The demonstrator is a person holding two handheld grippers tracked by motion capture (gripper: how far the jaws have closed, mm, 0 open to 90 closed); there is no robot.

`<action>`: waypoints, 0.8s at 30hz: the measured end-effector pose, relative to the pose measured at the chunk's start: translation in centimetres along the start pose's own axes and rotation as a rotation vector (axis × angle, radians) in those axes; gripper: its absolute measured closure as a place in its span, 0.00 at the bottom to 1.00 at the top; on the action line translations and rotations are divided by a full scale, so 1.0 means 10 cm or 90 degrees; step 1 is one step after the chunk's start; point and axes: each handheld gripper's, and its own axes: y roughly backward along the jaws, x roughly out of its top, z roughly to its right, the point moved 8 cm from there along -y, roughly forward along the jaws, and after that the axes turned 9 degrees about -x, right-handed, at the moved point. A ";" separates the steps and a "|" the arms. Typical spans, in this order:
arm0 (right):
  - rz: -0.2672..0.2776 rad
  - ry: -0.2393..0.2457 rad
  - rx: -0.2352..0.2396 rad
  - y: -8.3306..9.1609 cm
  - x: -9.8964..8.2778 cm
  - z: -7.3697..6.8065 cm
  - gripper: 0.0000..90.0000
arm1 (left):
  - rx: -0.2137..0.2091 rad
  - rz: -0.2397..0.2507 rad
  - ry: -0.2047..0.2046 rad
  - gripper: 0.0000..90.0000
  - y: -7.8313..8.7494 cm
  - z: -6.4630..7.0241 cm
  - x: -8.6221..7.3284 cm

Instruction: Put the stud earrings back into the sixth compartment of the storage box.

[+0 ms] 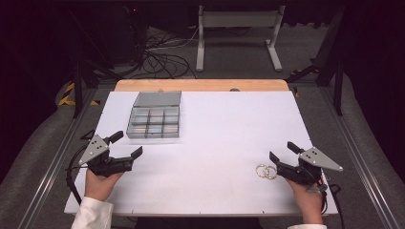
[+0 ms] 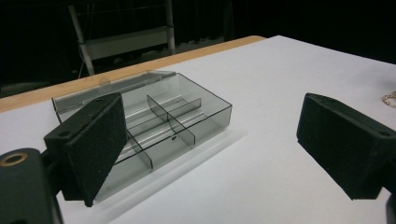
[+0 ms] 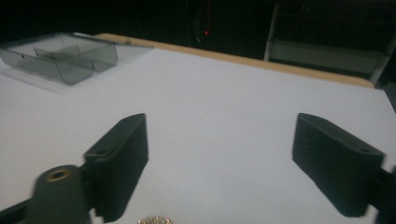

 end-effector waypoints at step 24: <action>-0.185 0.044 0.022 0.13 -0.43 -0.15 0.59 | -0.002 -0.019 0.005 0.11 -0.02 0.00 -0.08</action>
